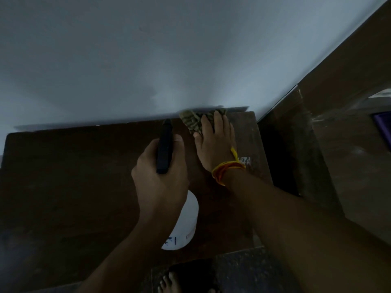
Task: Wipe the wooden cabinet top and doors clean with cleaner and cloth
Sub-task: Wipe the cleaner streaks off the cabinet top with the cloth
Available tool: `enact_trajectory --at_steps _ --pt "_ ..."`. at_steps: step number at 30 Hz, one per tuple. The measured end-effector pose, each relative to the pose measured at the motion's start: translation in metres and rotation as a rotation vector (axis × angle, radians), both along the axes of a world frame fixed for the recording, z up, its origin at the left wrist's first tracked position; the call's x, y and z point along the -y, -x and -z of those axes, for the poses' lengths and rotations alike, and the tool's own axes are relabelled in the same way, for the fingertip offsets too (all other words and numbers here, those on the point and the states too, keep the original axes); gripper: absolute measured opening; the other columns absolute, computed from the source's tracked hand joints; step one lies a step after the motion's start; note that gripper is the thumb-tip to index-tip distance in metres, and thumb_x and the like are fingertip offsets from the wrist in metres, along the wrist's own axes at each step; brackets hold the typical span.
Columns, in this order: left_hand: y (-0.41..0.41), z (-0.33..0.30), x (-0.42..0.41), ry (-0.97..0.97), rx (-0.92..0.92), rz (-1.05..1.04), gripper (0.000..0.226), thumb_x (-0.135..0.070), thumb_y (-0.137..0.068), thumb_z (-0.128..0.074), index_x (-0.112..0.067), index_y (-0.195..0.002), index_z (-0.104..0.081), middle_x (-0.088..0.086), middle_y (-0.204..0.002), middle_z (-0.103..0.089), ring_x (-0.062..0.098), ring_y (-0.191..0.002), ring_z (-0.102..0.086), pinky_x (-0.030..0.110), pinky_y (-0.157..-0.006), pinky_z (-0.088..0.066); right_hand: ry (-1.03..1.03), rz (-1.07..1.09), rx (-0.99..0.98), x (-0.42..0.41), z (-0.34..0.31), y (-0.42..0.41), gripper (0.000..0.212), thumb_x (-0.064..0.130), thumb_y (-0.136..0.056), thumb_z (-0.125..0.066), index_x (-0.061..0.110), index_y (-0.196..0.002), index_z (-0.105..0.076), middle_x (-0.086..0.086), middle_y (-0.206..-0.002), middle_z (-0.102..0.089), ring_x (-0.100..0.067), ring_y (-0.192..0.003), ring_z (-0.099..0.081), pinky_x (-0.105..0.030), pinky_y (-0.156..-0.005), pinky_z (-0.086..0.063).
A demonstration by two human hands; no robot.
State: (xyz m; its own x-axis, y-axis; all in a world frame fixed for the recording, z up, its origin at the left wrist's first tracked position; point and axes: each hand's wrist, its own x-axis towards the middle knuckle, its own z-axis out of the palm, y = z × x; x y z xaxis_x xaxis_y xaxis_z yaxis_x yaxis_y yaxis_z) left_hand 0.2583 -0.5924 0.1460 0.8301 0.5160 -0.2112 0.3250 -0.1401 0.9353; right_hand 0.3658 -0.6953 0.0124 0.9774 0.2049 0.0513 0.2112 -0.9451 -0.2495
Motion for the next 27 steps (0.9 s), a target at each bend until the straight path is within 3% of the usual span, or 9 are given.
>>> enact_trajectory --at_steps 5,8,13,18,23,27 --pt "0.003 -0.003 0.002 0.010 -0.011 -0.008 0.024 -0.046 -0.094 -0.055 -0.028 -0.078 -0.058 0.011 -0.069 -0.060 0.040 -0.057 -0.061 0.055 -0.049 -0.053 0.011 0.031 -0.005 0.008 -0.002 0.021 0.051 0.037 -0.093 -0.047 0.014 -0.139 -0.044 -0.020 -0.149 -0.034 -0.040 -0.138 -0.028 -0.051 -0.114 -0.021" --pt "-0.001 -0.003 0.001 0.026 -0.011 -0.002 0.024 -0.046 -0.094 -0.055 -0.028 -0.077 -0.057 0.009 -0.069 -0.060 0.033 -0.053 -0.062 0.051 -0.047 -0.054 0.015 0.030 0.013 0.004 -0.003 0.013 0.050 0.036 -0.092 -0.048 0.014 -0.137 -0.046 -0.020 -0.148 -0.035 -0.041 -0.138 -0.029 -0.051 -0.113 -0.021" --pt "-0.007 0.001 -0.002 -0.002 -0.024 0.016 0.026 -0.046 -0.093 -0.053 -0.053 -0.069 -0.057 -0.001 -0.080 -0.061 0.027 -0.056 -0.062 0.041 -0.047 -0.054 -0.002 0.036 0.012 -0.004 0.000 -0.017 0.050 0.038 -0.094 -0.043 0.015 -0.139 -0.043 -0.020 -0.151 -0.030 -0.039 -0.140 -0.024 -0.050 -0.115 -0.015" --pt "0.003 -0.002 -0.001 0.007 -0.021 -0.012 0.026 -0.043 -0.094 -0.056 -0.028 -0.073 -0.058 0.014 -0.064 -0.058 0.031 -0.052 -0.062 0.045 -0.047 -0.053 -0.006 0.020 0.000 0.018 0.001 -0.008 0.051 0.039 -0.094 -0.045 0.018 -0.140 -0.042 -0.018 -0.151 -0.031 -0.037 -0.140 -0.025 -0.051 -0.115 -0.016" --pt "0.006 -0.005 -0.003 0.051 -0.031 -0.015 0.022 -0.044 -0.091 -0.055 -0.028 -0.075 -0.057 0.009 -0.071 -0.060 0.034 -0.057 -0.062 0.051 -0.051 -0.055 0.039 0.076 0.002 0.045 -0.003 -0.026 0.052 0.039 -0.093 -0.046 0.017 -0.140 -0.043 -0.021 -0.150 -0.031 -0.039 -0.140 -0.024 -0.052 -0.116 -0.011" --pt "0.008 -0.001 -0.001 0.036 -0.007 -0.038 0.027 -0.042 -0.093 -0.056 -0.020 -0.078 -0.059 0.018 -0.069 -0.058 0.042 -0.060 -0.061 0.056 -0.052 -0.053 0.039 0.069 -0.002 0.045 0.001 -0.027 0.052 0.040 -0.093 -0.045 0.019 -0.141 -0.041 -0.019 -0.152 -0.028 -0.039 -0.141 -0.021 -0.054 -0.116 -0.009"
